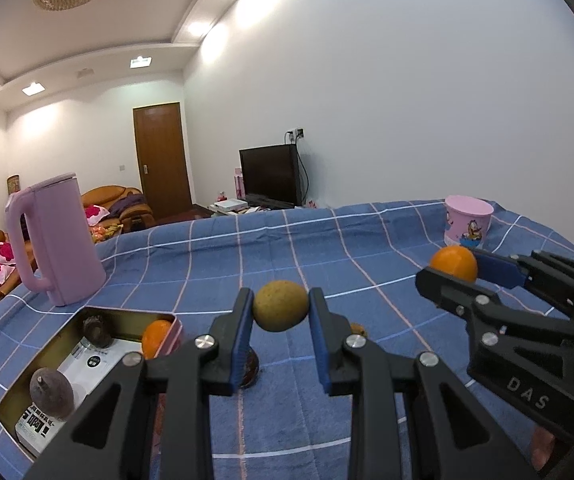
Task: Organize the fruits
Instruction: 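Carry the kiwi in the left tool while the right tool carries the orange over the pink tin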
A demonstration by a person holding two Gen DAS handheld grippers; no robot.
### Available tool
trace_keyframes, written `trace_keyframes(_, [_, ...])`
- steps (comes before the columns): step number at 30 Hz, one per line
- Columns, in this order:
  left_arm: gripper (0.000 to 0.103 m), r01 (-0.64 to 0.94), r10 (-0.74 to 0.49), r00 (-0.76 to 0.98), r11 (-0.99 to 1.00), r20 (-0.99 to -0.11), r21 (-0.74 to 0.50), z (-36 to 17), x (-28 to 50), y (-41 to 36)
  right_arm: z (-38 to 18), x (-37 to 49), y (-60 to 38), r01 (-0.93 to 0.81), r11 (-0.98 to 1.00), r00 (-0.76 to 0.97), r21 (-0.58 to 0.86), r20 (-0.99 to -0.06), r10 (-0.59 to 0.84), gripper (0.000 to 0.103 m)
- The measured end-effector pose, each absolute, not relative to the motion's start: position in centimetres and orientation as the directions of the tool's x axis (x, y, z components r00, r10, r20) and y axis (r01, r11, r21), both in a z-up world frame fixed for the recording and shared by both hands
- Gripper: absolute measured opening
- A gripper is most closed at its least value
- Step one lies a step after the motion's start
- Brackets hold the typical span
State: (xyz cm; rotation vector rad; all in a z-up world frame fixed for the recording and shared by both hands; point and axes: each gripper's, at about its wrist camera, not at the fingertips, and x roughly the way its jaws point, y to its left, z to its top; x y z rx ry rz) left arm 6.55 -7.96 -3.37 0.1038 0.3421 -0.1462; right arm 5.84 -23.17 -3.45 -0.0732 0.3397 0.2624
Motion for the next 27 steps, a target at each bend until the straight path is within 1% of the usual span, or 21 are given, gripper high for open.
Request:
trace_keyframes(9, [0.029,0.124,-0.09,0.931,0.99,-0.355,0.073,-3.1,6.3,-5.8,-2.8,6.9,-20.8,-0.309,0.951,0.895,-0.032,-0.347,0.279,0.04])
trace_keyframes(27, [0.029,-0.035,0.06,0.912,0.997,-0.405,0.069,-3.1,6.9,1.2,-2.0,8.4,-13.4,-0.448,0.894,0.838,-0.023,-0.36,0.41,0.04])
